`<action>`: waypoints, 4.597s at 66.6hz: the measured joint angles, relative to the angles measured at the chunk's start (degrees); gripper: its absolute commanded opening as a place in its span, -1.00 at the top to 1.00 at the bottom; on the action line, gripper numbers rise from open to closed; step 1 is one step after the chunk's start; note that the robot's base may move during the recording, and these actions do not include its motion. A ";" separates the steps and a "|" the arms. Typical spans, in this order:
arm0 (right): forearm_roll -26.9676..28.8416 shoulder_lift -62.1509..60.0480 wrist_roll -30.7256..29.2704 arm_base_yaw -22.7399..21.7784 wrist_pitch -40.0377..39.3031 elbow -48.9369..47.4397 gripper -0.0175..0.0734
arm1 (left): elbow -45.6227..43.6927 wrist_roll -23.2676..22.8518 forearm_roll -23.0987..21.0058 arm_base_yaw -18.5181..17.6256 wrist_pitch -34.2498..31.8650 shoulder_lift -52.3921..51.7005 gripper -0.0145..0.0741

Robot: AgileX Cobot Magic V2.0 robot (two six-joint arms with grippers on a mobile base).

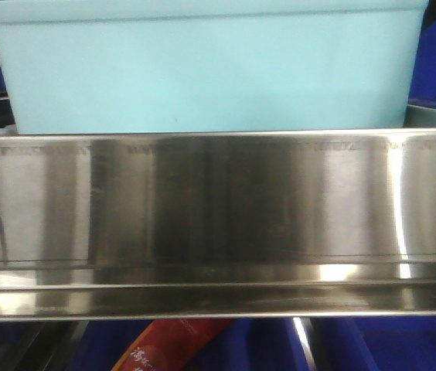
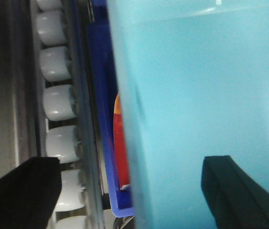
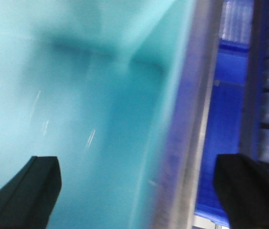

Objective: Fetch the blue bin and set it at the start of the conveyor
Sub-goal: 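Clamp the teal bin's side walls with both grippers and lift it, then pull the held teal bin back out of the shelf with both grippers, then hold the teal bin with both grippers while the base turns away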

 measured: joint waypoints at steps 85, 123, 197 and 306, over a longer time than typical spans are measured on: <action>0.02 -19.96 1.58 0.60 -2.06 0.00 0.95 | -0.23 -1.12 -5.32 -0.46 -3.54 -20.47 0.92; 0.02 -20.84 1.58 0.60 -3.43 0.00 0.95 | -0.23 -1.12 -5.60 -0.48 -4.25 -20.68 0.92; 0.02 -20.84 1.58 0.60 -3.54 0.00 0.95 | -0.23 -1.12 -5.60 -0.48 -5.45 -20.68 0.92; -0.26 -20.84 1.67 0.60 -5.05 -0.09 0.95 | -0.13 0.60 -3.19 -0.48 -23.10 -20.58 0.92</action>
